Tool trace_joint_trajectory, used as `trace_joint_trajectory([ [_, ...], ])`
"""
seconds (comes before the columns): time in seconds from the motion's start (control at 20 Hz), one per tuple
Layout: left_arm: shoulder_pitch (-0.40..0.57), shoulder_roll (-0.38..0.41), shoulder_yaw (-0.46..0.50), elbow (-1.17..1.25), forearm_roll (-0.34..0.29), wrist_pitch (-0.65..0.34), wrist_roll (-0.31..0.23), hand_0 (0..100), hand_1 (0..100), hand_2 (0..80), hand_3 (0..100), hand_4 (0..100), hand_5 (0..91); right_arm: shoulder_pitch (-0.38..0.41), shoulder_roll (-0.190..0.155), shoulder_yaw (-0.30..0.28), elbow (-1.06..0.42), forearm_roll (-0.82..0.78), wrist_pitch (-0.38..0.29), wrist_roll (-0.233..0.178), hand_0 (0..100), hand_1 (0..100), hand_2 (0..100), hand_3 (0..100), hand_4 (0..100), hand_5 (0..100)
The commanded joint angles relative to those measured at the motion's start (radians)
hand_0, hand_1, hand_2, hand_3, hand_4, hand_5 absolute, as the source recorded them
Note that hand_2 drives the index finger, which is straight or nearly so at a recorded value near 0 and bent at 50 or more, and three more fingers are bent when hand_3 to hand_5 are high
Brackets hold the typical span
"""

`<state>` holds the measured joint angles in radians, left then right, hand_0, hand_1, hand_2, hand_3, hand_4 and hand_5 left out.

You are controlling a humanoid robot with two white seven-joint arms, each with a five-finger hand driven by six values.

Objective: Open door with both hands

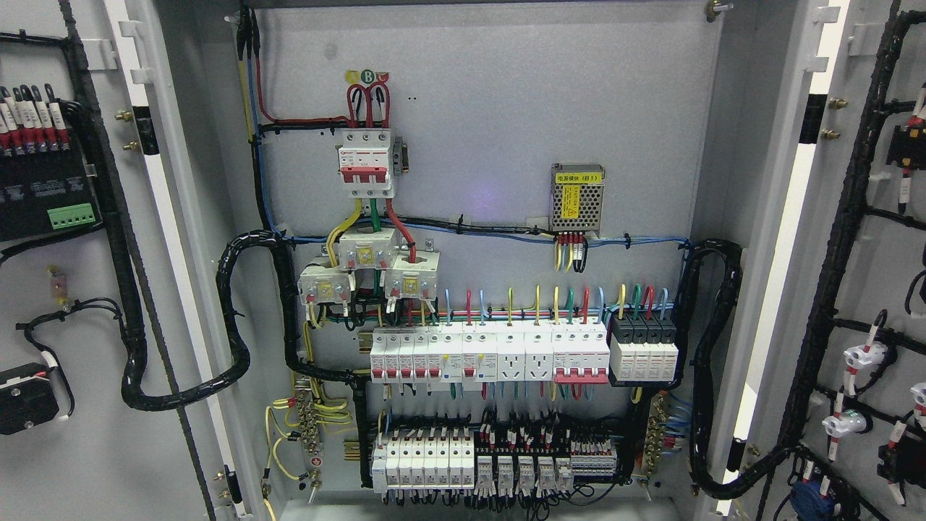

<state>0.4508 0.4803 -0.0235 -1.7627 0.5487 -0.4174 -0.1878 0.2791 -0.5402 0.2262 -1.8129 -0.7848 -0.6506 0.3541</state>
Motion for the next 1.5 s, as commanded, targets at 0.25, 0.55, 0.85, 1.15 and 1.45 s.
trace_joint_trajectory([
  [0.25,0.081,-0.085,-0.131,0.078,-0.055,0.002,0.001,0,0,0.0,0,4,0.0,0.178,0.101,0.079,0.056,0.041,-0.001,-0.004,0,0,0,0,0,0],
  [0.55,0.101,-0.127,-0.136,0.193,-0.087,0.002,-0.001,0,0,0.0,0,4,0.0,0.284,0.151,0.079,0.110,0.047,-0.014,-0.001,0,0,0,0,0,0],
  [0.85,0.118,-0.134,-0.161,0.331,-0.088,0.002,-0.004,0,0,0.0,0,4,0.0,0.364,0.201,0.081,0.237,0.071,-0.021,0.002,0,0,0,0,0,0],
  [1.15,0.126,-0.167,-0.176,0.478,-0.107,0.000,-0.007,0,0,0.0,0,4,0.0,0.361,0.244,0.081,0.475,0.139,-0.093,-0.003,0,0,0,0,0,0],
  [1.45,0.117,-0.198,-0.187,0.644,-0.116,-0.012,-0.010,0,0,0.0,0,4,0.0,0.354,0.292,0.067,0.702,0.141,-0.093,0.002,0,0,0,0,0,0],
])
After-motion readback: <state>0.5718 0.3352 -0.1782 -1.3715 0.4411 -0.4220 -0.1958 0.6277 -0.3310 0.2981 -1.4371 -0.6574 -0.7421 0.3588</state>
